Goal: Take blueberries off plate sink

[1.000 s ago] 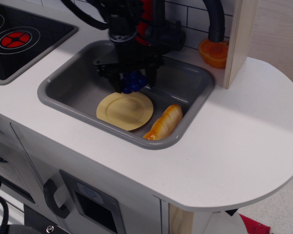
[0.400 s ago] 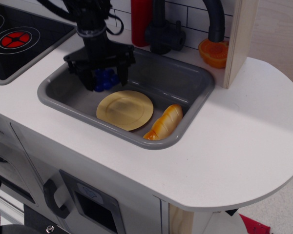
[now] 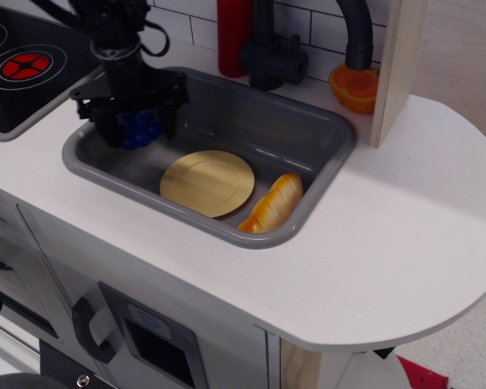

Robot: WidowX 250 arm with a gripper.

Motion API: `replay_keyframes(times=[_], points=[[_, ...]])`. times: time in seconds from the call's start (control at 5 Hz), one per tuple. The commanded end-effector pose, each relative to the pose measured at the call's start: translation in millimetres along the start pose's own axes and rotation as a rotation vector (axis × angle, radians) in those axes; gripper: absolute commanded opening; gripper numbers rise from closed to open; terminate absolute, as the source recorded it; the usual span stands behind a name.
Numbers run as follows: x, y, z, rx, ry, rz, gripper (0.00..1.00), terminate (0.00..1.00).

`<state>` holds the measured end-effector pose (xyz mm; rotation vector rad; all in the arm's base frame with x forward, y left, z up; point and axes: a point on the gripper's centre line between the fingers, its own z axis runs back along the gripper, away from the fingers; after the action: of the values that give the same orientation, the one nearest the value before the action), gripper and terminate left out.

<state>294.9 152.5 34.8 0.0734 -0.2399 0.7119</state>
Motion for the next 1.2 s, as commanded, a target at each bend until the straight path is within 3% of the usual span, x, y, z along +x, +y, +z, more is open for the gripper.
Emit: replay_keyframes(times=[0.0, 0.2, 0.4, 0.6, 1.0], points=[[7.2, 13.5, -6.0, 0.03, -0.086, -0.036, 0.0, 0.0], [2.5, 12.5, -11.8, 0.046, -0.077, -0.047, 0.0, 0.0], [4.2, 10.2, -10.0, 0.069, -0.065, -0.007, 1.0, 0.0], [8.8, 7.5, 1.3, 0.102, -0.121, -0.005, 1.0, 0.0], [21.5, 3.4, 43.6, 0.068, -0.117, -0.034, 1.0, 0.0]])
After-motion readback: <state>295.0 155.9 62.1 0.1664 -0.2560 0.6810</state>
